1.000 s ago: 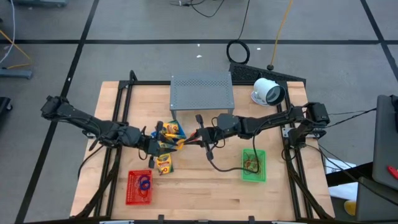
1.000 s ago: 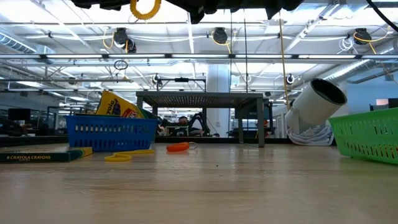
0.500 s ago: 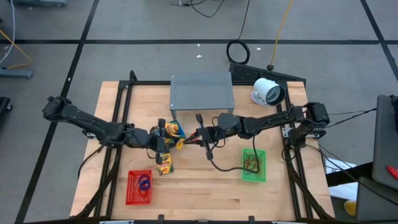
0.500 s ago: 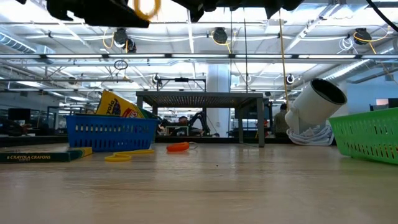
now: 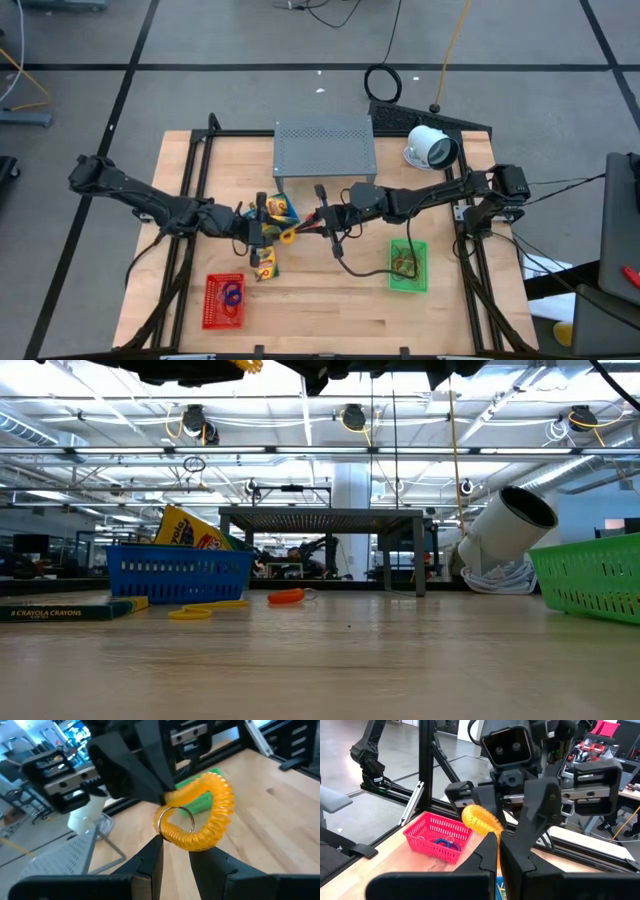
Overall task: Pick & Place Office Desk Supplies
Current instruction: Put the yellow spiral keychain into the red bin
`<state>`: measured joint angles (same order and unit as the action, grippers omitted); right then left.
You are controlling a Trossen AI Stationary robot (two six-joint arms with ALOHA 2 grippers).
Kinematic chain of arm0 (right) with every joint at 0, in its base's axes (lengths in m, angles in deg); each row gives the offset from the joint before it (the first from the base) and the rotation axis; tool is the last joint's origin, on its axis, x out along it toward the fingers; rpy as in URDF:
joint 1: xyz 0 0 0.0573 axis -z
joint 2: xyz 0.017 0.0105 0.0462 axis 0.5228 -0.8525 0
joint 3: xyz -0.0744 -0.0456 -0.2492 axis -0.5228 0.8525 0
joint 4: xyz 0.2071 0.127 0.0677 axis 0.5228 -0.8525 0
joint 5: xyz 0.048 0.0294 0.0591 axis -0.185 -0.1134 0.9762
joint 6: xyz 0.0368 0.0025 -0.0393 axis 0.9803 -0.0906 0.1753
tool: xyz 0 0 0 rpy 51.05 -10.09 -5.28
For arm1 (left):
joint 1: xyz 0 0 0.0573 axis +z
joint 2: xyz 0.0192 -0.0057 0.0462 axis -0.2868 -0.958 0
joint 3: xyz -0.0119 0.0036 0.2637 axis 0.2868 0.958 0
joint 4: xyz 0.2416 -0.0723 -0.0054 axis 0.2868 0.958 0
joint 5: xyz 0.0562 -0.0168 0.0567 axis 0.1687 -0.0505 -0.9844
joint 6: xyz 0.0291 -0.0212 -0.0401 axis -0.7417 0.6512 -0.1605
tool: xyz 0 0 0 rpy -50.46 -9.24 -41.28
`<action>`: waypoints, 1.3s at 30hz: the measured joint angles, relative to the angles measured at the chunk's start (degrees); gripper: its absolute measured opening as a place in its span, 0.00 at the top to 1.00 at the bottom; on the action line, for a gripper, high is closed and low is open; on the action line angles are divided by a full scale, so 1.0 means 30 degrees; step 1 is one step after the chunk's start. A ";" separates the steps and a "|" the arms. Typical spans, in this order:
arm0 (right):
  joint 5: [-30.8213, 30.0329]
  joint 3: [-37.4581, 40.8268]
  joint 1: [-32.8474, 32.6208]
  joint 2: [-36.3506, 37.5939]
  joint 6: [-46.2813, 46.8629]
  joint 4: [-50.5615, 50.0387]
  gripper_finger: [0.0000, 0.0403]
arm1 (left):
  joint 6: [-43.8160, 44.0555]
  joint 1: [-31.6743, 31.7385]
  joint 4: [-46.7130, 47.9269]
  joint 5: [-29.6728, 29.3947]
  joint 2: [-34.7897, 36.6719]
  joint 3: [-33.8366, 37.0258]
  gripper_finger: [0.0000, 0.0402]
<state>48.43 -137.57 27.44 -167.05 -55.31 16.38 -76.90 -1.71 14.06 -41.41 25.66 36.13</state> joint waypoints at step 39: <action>-0.0058 0.0000 0.0000 -0.0007 -0.0182 0.0177 1.00 | 0.0521 -0.0413 0.0723 0.0590 0.1479 -0.0047 0.75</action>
<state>48.26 -137.57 27.44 -167.07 -55.86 16.92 -75.34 -2.95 16.23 -39.64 30.10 35.99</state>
